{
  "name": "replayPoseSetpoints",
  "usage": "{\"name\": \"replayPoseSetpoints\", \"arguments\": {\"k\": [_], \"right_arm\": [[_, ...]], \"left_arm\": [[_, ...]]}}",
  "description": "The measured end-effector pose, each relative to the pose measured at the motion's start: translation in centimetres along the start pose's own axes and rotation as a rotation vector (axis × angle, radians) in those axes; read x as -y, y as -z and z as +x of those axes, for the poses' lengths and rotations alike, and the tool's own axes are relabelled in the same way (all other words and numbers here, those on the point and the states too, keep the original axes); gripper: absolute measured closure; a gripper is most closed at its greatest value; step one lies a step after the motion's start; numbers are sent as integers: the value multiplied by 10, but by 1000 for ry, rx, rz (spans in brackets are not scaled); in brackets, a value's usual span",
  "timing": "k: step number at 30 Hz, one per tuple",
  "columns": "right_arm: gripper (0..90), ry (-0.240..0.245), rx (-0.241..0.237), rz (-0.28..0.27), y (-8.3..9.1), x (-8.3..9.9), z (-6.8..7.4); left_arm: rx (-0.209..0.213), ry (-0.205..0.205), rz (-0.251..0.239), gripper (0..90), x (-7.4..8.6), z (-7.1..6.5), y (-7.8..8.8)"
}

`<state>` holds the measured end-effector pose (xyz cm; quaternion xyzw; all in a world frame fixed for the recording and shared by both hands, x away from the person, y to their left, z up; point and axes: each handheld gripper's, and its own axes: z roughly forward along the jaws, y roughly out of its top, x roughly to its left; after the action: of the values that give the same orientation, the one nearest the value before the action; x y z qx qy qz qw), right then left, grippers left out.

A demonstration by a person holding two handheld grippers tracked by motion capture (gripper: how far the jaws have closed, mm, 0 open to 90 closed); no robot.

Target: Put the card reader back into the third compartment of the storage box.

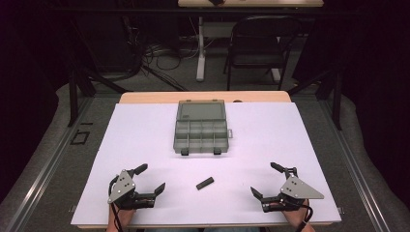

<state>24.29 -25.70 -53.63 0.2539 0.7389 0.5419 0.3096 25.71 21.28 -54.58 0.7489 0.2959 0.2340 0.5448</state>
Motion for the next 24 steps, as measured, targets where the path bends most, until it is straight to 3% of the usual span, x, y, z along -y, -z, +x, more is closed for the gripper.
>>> {"name": "replayPoseSetpoints", "arguments": {"k": [4, 24], "right_arm": [[0, 1, 3, 7, -1, 0, 0], [0, -11, 2, 19, -3, 1, -1]], "left_arm": [[16, -8, 42, 99, -3, -5, -10], [65, -9, 135, 98, -13, -24, -46]]}}
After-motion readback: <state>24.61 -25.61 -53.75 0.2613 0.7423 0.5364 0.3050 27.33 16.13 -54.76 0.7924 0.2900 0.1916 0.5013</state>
